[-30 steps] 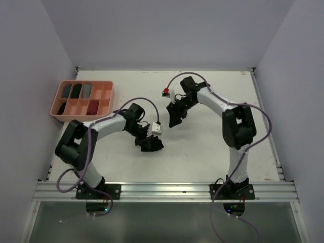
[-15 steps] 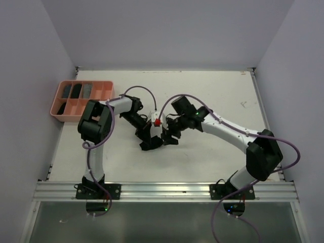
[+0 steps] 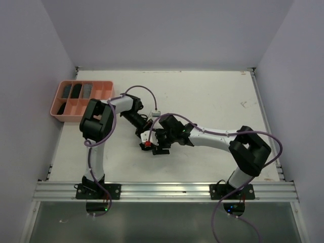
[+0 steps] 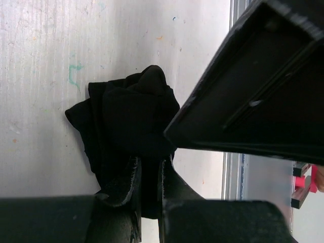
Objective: Roll the underwear
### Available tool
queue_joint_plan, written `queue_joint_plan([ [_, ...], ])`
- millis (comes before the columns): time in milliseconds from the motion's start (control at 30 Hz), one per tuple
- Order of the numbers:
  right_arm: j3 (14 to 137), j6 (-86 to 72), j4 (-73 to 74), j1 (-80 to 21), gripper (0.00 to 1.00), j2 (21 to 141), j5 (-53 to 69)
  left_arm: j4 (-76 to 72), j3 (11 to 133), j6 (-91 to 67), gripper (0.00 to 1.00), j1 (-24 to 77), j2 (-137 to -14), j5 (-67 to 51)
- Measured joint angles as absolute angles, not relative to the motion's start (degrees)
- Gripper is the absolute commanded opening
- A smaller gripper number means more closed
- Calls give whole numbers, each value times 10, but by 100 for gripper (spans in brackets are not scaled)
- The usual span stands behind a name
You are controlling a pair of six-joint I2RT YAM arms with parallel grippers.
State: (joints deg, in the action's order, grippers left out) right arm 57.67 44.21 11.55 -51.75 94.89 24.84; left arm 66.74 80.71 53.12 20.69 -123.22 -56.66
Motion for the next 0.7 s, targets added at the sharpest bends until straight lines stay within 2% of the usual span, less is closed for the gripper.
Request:
queue_joint_plan([
  [200, 555, 451, 44, -523, 68, 992, 227, 673, 812, 531, 0, 206, -1237, -567],
  [300, 555, 452, 16, -524, 49, 1006, 215, 675, 813, 531, 0, 205, -1238, -566],
  [333, 557, 453, 8, -524, 32, 1011, 211, 676, 813, 531, 1, 204, -1237, -566],
  [367, 559, 456, 6, -524, 23, 1014, 211, 677, 813, 531, 5, 203, -1237, -566],
  [400, 561, 455, 6, -524, 16, 1016, 213, 679, 813, 531, 16, 199, -1237, -565],
  [433, 562, 456, 7, -524, 6, 1016, 215, 681, 813, 531, 19, 196, -1237, -564],
  [467, 566, 458, 9, -524, 3, 1018, 217, 681, 812, 531, 23, 191, -1236, -563],
  [500, 572, 460, 13, -524, 1, 1022, 221, 681, 811, 530, 34, 187, -1234, -562],
  [600, 606, 466, 30, -522, 0, 1045, 235, 661, 792, 517, 50, 163, -1212, -557],
  [700, 643, 470, 40, -521, 0, 1074, 246, 608, 758, 493, 56, 124, -1164, -537],
])
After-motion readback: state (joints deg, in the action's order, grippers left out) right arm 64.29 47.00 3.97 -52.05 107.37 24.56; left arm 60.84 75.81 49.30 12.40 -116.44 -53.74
